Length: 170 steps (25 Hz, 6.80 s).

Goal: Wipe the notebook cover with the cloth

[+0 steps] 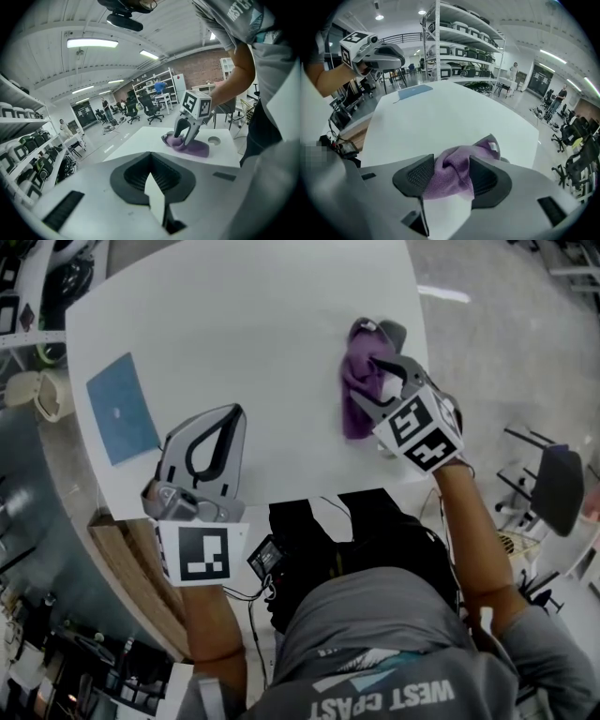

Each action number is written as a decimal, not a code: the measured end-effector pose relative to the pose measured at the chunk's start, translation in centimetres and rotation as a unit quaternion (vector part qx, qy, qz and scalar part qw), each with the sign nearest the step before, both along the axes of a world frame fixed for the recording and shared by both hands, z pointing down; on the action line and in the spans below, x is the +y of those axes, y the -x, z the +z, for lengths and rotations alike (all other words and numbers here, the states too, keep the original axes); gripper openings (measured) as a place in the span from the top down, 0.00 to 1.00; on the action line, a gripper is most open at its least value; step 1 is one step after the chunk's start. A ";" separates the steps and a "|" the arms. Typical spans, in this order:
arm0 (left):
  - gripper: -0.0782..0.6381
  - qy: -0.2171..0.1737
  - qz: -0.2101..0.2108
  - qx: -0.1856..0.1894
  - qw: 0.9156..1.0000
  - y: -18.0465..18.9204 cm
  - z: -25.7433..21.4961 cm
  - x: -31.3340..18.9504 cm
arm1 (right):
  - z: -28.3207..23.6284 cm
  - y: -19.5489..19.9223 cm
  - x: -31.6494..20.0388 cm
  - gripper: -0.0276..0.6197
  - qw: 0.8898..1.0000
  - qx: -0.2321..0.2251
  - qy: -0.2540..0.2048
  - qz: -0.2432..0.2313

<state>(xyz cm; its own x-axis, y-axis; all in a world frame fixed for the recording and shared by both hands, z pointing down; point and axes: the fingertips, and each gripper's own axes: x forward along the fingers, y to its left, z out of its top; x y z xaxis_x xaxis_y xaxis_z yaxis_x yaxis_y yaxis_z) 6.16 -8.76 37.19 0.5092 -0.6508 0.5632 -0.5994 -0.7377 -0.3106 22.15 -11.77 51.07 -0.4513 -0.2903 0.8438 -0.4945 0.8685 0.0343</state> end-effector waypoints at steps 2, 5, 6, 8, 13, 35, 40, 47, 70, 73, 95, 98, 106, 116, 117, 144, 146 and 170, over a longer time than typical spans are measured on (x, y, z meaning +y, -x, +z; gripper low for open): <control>0.89 0.002 0.000 0.000 1.000 0.1 0.3 0.0 | 0.7 -0.1 0.1 0.59 1.000 0.001 0.008 0.005; 0.89 0.005 0.000 0.001 1.000 0.1 0.6 0.0 | 1.5 -0.2 0.2 0.59 1.000 0.006 0.013 0.008; 0.89 0.005 0.000 0.001 1.000 0.1 0.7 0.0 | 1.8 -0.2 0.2 0.59 1.000 0.010 0.014 0.008; 0.89 0.006 0.000 0.003 1.000 0.2 0.9 0.0 | 2.2 -0.3 0.2 0.59 1.000 0.016 0.015 0.009; 0.89 0.008 -0.003 0.004 1.000 0.5 1.1 0.3 | 2.7 -0.5 0.2 0.65 1.000 0.024 0.017 0.010; 0.89 -0.036 -0.065 -0.007 0.997 8.3 -3.5 1.9 | -8.0 6.7 -1.3 0.80 0.995 -0.015 -0.092 -0.032; 0.89 -0.047 -0.091 -0.015 0.995 12.2 -4.5 3.1 | -10.3 11.6 -1.3 0.80 0.991 -0.032 -0.111 -0.065; 0.89 -0.049 -0.139 -0.031 0.989 19.1 -4.9 5.2 | -11.2 20.2 -0.3 0.80 0.984 -0.047 -0.116 -0.128; 0.89 -0.014 -0.251 -0.032 0.967 35.8 0.5 11.6 | -1.2 40.3 8.7 0.80 0.954 -0.003 -0.029 -0.299; 0.89 -0.011 -0.257 -0.031 0.966 37.0 1.0 12.4 | -0.5 42.9 10.3 0.80 0.947 0.000 -0.027 -0.320; 0.89 0.001 -0.192 -0.015 0.981 34.5 2.3 8.0 | 0.3 39.8 7.6 0.79 0.969 0.014 -0.009 -0.246; 0.89 0.001 -0.191 -0.010 0.981 34.2 2.3 7.5 | 0.1 40.5 7.3 0.79 0.967 0.014 -0.012 -0.254; 0.89 0.006 -0.221 -0.014 0.975 36.1 2.3 9.3 | -0.4 48.9 9.4 0.79 0.944 -0.019 -0.024 -0.327; 0.89 0.013 -0.217 -0.014 0.976 37.7 3.2 8.7 | 0.0 47.2 7.4 0.79 0.958 -0.017 -0.016 -0.285; 0.89 0.013 -0.212 -0.012 0.977 37.5 3.2 8.2 | 0.1 46.0 6.7 0.79 0.962 -0.011 -0.015 -0.272; 0.89 0.019 -0.205 -0.012 0.979 36.6 3.6 7.4 | -0.1 49.7 5.3 0.79 0.960 -0.034 -0.018 -0.278; 0.89 0.019 -0.198 -0.012 0.980 36.4 3.6 6.9 | 0.0 47.8 4.2 0.79 0.966 -0.025 -0.017 -0.255; 0.89 0.021 -0.205 -0.006 0.979 36.9 4.2 7.4 | 0.0 51.9 3.1 0.79 0.959 -0.022 -0.038 -0.281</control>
